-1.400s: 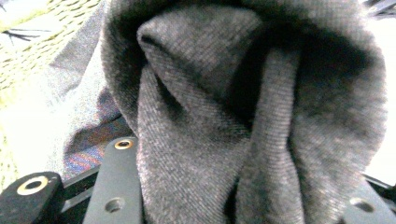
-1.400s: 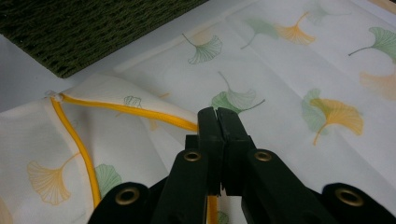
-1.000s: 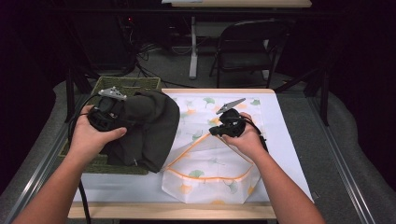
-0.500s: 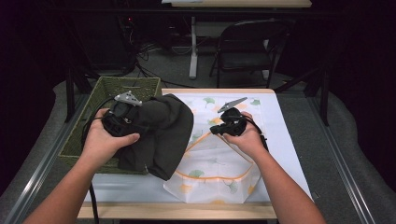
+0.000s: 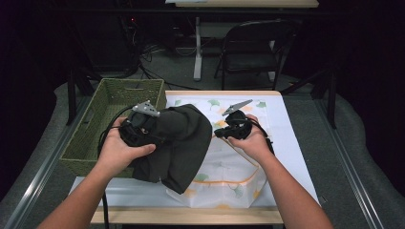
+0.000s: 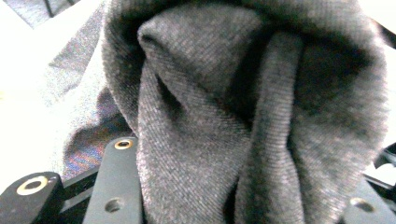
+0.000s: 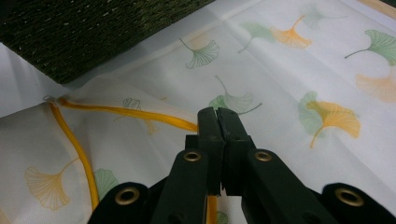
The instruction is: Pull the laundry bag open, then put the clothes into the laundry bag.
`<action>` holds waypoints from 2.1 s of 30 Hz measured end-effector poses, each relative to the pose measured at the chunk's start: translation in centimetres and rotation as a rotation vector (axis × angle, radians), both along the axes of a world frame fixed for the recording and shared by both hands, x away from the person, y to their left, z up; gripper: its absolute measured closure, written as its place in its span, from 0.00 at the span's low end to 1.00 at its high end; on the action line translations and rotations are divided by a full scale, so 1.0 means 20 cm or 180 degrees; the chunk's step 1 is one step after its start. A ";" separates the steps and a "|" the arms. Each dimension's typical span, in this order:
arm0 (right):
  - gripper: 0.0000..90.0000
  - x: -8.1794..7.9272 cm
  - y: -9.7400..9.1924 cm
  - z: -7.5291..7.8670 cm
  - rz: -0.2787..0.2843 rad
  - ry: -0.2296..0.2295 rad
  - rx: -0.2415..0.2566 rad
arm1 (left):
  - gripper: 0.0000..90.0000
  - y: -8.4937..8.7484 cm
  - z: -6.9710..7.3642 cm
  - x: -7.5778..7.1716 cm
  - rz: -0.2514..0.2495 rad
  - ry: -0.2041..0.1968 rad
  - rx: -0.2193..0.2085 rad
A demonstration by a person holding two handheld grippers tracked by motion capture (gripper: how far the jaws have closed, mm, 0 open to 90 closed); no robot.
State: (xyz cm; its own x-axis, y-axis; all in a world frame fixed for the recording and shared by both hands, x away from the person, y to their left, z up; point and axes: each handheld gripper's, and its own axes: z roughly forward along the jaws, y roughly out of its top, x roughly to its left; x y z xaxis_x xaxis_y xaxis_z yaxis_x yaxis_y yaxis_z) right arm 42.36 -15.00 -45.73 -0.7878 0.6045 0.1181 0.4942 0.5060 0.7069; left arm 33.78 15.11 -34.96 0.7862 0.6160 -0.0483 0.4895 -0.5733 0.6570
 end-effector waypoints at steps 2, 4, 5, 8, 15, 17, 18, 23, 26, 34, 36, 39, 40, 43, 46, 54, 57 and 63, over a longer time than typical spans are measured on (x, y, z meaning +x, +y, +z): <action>0.99 0.00 0.00 0.00 0.0017 0.0003 0.0012 | 0.59 -0.03 -0.01 -0.01 -0.0060 -0.0002 -0.0032; 0.99 0.01 0.00 0.00 0.0030 0.0016 0.0045 | 0.59 -0.04 -0.02 -0.02 -0.0095 -0.0007 -0.0044; 0.99 0.01 0.00 0.00 0.0028 0.0023 0.0054 | 0.59 -0.05 -0.02 -0.02 -0.0111 -0.0005 -0.0042; 0.99 0.01 0.00 -0.01 0.0018 0.0030 0.0044 | 0.59 -0.06 -0.04 -0.03 -0.0154 -0.0002 -0.0026; 0.99 0.03 0.00 0.00 0.0007 0.0058 0.0096 | 0.59 -0.10 -0.07 -0.07 -0.0208 0.0022 -0.0055; 0.99 0.03 0.00 0.00 -0.0009 0.0063 0.0088 | 0.59 -0.11 -0.09 -0.07 -0.0226 0.0044 -0.0031; 0.99 0.03 0.00 0.00 -0.0003 0.0052 0.0084 | 0.59 -0.12 -0.09 -0.08 -0.0224 0.0043 -0.0029; 0.99 0.02 0.00 0.01 -0.0038 0.0045 0.0087 | 0.59 -0.18 -0.17 -0.14 -0.0278 0.0066 -0.0039; 0.99 0.01 -0.02 0.03 -0.0059 0.0003 0.0086 | 0.59 -0.18 -0.17 -0.14 -0.0278 0.0066 -0.0039; 0.99 0.01 -0.04 0.05 -0.0071 -0.0015 0.0140 | 0.59 -0.20 -0.18 -0.17 -0.0318 0.0049 -0.0076; 0.99 0.02 -0.04 0.06 -0.0083 -0.0024 0.0157 | 0.59 -0.21 -0.19 -0.18 -0.0341 0.0057 -0.0080; 0.99 0.02 -0.04 0.07 -0.0077 -0.0047 0.0184 | 0.59 -0.23 -0.21 -0.19 -0.0355 0.0056 -0.0045; 0.99 0.02 -0.04 0.07 -0.0080 -0.0055 0.0191 | 0.59 -0.23 -0.22 -0.19 -0.0353 0.0060 -0.0038; 0.99 0.03 -0.03 0.08 -0.0064 -0.0069 0.0186 | 0.59 -0.25 -0.23 -0.19 -0.0375 0.0072 -0.0039; 0.99 0.04 -0.03 0.08 -0.0079 -0.0072 0.0199 | 0.59 -0.27 -0.25 -0.19 -0.0378 0.0077 -0.0031; 0.99 0.07 -0.04 0.06 -0.0159 -0.0037 0.0265 | 0.59 -0.30 -0.29 -0.16 -0.0370 0.0148 -0.0059; 0.99 0.08 -0.04 0.06 -0.0183 -0.0016 0.0273 | 0.59 -0.32 -0.31 -0.16 -0.0369 0.0157 -0.0089; 0.99 0.07 -0.05 0.07 -0.0175 -0.0055 0.0275 | 0.59 -0.36 -0.35 -0.15 -0.0404 0.0190 -0.0083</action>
State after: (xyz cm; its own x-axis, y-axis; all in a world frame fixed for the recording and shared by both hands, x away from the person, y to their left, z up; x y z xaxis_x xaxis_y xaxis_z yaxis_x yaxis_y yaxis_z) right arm 43.67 -15.97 -44.32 -0.7561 0.6350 0.1584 0.5069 0.4152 0.7554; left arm 30.78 7.89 -41.90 0.8530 0.5097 -0.1120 0.4529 -0.6163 0.6442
